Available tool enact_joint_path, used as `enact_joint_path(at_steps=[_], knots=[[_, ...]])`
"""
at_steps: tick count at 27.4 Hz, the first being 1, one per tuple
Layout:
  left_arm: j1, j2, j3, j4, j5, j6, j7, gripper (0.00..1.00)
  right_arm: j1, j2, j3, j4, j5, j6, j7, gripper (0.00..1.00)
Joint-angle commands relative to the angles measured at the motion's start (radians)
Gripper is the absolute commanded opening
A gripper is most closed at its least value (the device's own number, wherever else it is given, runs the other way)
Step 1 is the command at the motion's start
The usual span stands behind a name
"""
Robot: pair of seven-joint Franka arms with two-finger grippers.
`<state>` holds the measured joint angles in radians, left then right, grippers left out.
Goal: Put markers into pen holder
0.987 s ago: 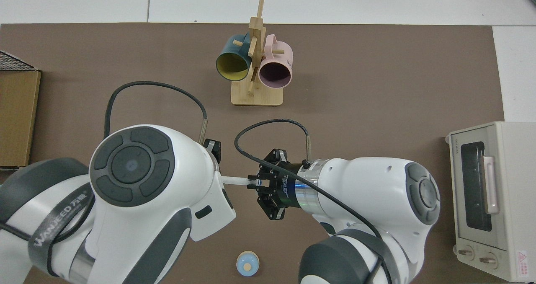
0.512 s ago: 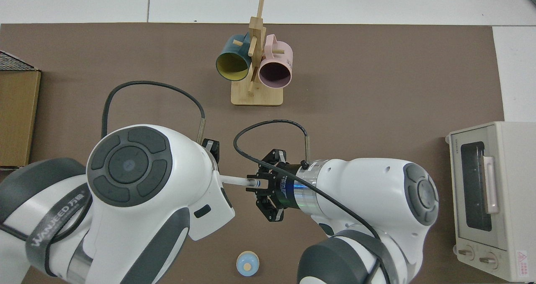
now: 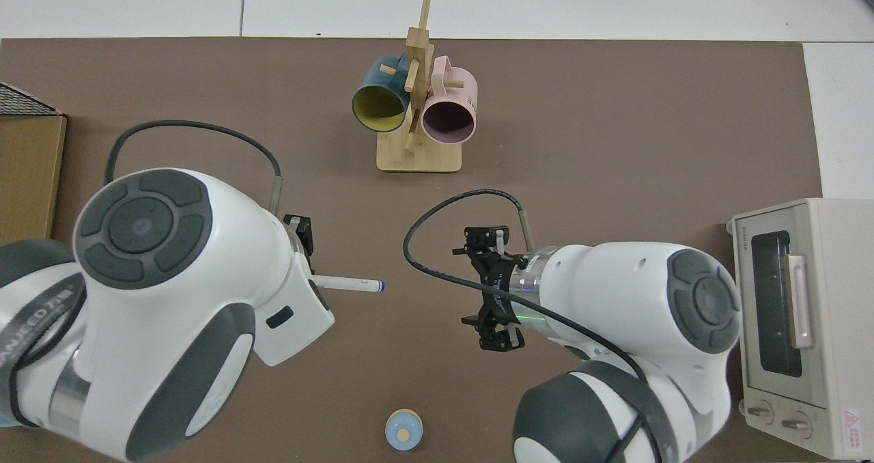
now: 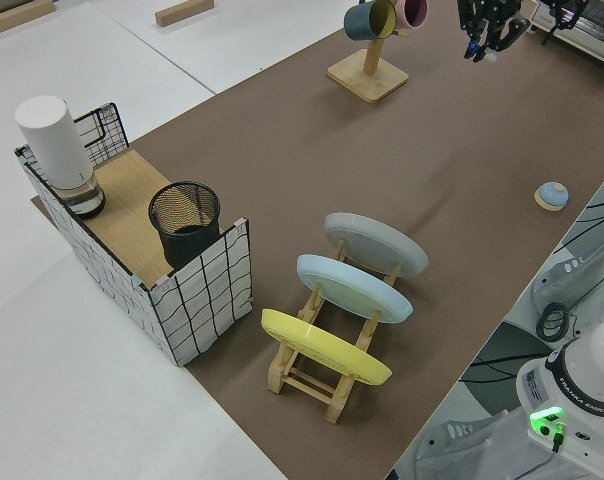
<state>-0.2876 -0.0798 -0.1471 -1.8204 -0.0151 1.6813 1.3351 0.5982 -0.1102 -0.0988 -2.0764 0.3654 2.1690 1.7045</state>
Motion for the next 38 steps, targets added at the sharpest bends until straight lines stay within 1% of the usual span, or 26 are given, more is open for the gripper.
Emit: enact_joint_path(at_steps=[1,7,10,12,14,16,18,20,23,26,29,32,35,38], knots=[[0.012,-0.021,0.060,-0.022,0.059,-0.052,0.052,0.00,-0.126,-0.043,0.004,-0.001,-0.104,-0.119,-0.271,1.00],[0.012,-0.021,0.182,-0.025,0.142,-0.078,0.056,0.00,-0.296,-0.048,0.007,0.032,-0.164,-0.204,-0.670,1.00],[0.015,-0.020,0.233,-0.025,0.202,-0.075,0.059,0.00,-0.356,-0.049,0.005,0.036,-0.201,-0.213,-0.839,1.00],[0.015,-0.014,0.280,-0.019,0.254,-0.055,0.059,0.00,-0.383,-0.049,0.005,0.041,-0.252,-0.213,-0.945,1.00],[0.018,-0.005,0.326,-0.004,0.303,-0.046,0.039,0.00,-0.405,-0.049,0.005,0.061,-0.322,-0.213,-1.052,1.00],[0.018,0.009,0.362,0.016,0.396,-0.035,0.024,0.00,-0.422,-0.048,0.007,0.088,-0.397,-0.213,-1.181,1.00],[0.018,0.012,0.373,0.027,0.481,-0.034,0.025,0.00,-0.436,-0.048,0.005,0.110,-0.430,-0.215,-1.273,1.00],[0.018,0.018,0.391,0.045,0.550,-0.038,0.032,0.00,-0.460,-0.048,0.005,0.133,-0.436,-0.218,-1.373,1.00],[0.016,0.051,0.429,0.093,0.642,-0.046,0.039,0.00,-0.489,-0.037,0.005,0.170,-0.436,-0.238,-1.520,1.00],[0.018,0.060,0.431,0.121,0.762,-0.040,0.110,0.00,-0.511,-0.003,0.005,0.240,-0.436,-0.326,-1.637,1.00],[0.028,0.101,0.449,0.177,0.796,-0.041,0.131,0.00,-0.517,0.046,0.007,0.330,-0.434,-0.444,-1.720,1.00],[0.054,0.120,0.489,0.207,0.811,-0.035,0.151,0.00,-0.505,0.090,0.008,0.426,-0.431,-0.523,-1.749,1.00],[0.059,0.130,0.500,0.216,0.840,-0.029,0.185,0.00,-0.500,0.096,0.014,0.443,-0.411,-0.569,-1.746,1.00],[0.071,0.134,0.521,0.222,0.872,-0.002,0.200,0.00,-0.497,0.080,0.021,0.424,-0.407,-0.589,-1.743,1.00]])
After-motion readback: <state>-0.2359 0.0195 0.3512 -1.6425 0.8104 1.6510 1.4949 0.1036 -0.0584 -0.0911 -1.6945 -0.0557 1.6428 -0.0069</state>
